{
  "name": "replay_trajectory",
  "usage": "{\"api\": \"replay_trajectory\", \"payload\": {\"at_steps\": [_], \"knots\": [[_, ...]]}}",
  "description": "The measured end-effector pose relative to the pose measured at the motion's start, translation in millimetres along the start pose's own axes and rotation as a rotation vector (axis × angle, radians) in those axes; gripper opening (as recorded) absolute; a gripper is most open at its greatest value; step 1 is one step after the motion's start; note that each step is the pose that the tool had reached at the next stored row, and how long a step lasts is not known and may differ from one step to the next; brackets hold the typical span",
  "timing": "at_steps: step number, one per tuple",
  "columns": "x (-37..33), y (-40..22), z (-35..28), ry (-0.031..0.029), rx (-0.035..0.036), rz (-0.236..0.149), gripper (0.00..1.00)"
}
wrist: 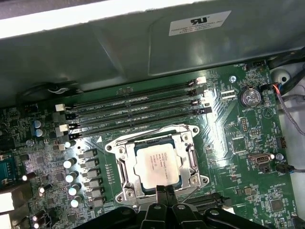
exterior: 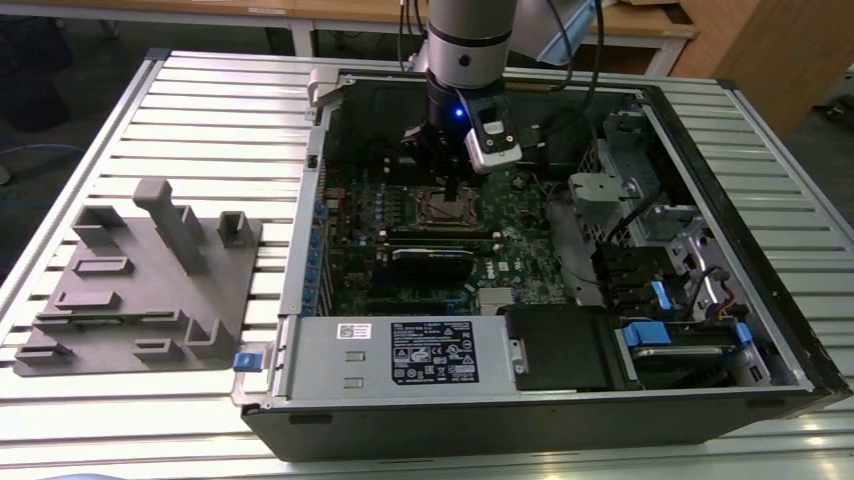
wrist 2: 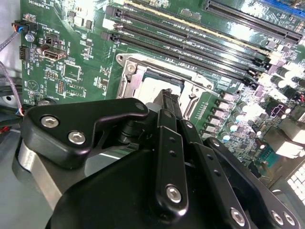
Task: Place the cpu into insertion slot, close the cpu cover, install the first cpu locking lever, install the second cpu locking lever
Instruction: 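Install the second cpu locking lever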
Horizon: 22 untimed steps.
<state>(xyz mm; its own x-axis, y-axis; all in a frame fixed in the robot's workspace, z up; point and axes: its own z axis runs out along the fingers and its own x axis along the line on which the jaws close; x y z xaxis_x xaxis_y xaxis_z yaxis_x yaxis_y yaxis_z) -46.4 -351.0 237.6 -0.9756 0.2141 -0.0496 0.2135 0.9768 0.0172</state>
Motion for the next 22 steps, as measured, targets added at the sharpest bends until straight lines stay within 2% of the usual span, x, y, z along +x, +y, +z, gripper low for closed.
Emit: {"api": "replay_trajectory", "payload": {"at_steps": [22], "knots": [[-0.3,-1.2,-0.4,0.0007,-0.0026,0.000,0.11]]}}
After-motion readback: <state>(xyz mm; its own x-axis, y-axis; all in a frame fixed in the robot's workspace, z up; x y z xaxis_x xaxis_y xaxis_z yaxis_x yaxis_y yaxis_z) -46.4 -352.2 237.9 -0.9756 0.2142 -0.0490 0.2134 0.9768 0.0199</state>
